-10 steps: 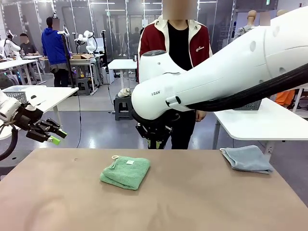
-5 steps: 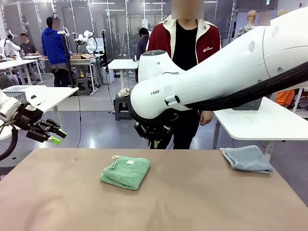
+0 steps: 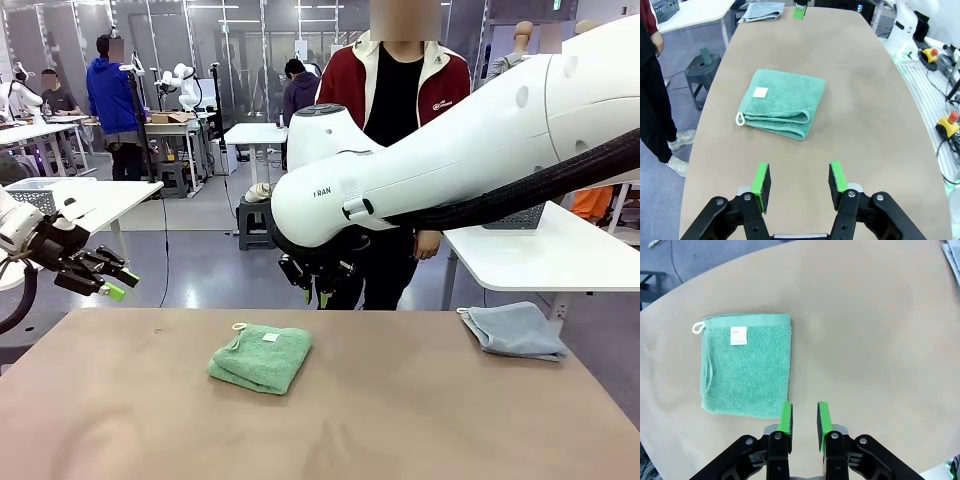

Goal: Fold the towels and place them in the basket.
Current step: Stack the folded Towel with hook on the right side of the table.

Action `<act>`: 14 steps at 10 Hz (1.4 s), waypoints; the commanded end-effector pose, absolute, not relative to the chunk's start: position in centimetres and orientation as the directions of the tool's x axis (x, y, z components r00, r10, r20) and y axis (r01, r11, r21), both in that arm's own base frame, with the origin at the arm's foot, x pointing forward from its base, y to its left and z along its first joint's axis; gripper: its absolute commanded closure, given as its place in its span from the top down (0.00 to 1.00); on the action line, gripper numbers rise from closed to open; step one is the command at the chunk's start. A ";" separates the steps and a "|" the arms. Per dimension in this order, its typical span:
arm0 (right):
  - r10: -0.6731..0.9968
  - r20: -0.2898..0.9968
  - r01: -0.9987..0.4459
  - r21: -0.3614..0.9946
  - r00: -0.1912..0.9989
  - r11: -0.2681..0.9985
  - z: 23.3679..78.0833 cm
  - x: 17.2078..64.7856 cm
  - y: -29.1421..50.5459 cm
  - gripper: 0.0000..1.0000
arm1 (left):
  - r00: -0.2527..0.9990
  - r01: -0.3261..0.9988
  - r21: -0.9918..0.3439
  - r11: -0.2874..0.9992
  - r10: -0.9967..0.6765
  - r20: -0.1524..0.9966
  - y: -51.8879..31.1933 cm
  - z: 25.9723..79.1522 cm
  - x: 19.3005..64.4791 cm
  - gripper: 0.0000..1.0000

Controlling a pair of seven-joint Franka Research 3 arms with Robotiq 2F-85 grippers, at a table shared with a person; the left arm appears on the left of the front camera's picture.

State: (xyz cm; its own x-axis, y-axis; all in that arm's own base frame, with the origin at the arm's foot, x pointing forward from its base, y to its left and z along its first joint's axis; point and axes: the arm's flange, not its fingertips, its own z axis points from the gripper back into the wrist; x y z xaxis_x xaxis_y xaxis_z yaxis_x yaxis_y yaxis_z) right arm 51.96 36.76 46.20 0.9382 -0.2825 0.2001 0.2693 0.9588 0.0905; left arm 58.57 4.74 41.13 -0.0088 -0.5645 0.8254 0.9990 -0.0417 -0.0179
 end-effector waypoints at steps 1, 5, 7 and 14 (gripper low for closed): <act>-0.285 0.214 0.274 0.081 0.934 0.958 46.2 52.1 36.8 0.28 | -0.012 0.999 -0.019 -0.049 -0.569 0.822 4.7 41.1 58.5 0.61; -0.285 0.214 0.274 0.081 0.934 0.958 46.2 52.1 36.8 0.28 | -0.012 0.999 -0.019 -0.049 -0.569 0.822 4.7 41.1 58.5 0.61; -0.355 0.160 0.343 0.097 0.921 0.934 46.7 50.2 37.2 0.28 | -0.012 0.999 -0.019 -0.049 -0.569 0.822 4.7 41.1 58.5 0.61; -0.374 0.163 0.335 0.223 0.913 0.915 38.0 48.7 39.4 0.56 | -0.012 0.999 -0.019 -0.049 -0.569 0.822 4.7 41.1 58.5 0.61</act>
